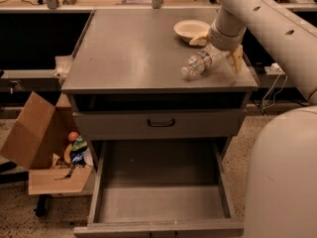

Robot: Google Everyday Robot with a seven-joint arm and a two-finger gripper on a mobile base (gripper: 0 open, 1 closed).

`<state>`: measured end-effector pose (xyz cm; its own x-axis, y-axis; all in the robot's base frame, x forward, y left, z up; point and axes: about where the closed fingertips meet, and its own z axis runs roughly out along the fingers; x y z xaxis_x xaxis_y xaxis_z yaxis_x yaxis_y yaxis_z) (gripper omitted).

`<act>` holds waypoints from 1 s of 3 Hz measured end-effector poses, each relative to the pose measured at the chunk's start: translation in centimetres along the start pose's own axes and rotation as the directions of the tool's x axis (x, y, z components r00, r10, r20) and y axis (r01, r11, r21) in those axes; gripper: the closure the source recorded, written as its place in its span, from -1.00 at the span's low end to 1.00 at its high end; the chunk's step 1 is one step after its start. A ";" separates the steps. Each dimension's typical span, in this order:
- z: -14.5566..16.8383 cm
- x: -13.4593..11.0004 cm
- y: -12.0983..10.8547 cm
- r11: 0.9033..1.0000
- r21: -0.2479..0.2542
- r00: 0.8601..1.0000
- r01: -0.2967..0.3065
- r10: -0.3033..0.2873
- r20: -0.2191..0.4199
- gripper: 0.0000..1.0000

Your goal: Place water bottle into middle drawer

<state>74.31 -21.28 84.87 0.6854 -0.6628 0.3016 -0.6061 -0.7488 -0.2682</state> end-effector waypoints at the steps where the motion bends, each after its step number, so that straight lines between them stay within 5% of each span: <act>1: 0.3 -0.3 -0.3 1.000 -0.004 1.000 0.020 -0.020 0.011 -0.63; 3: 0.6 -0.5 -0.4 1.000 -0.009 0.999 0.029 -0.029 0.023 0.29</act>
Offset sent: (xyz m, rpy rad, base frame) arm 0.0015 0.0074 -0.0023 -0.0025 0.0291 0.0395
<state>74.46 -20.62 84.23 0.7119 -0.6406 0.2880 -0.5893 -0.7678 -0.2514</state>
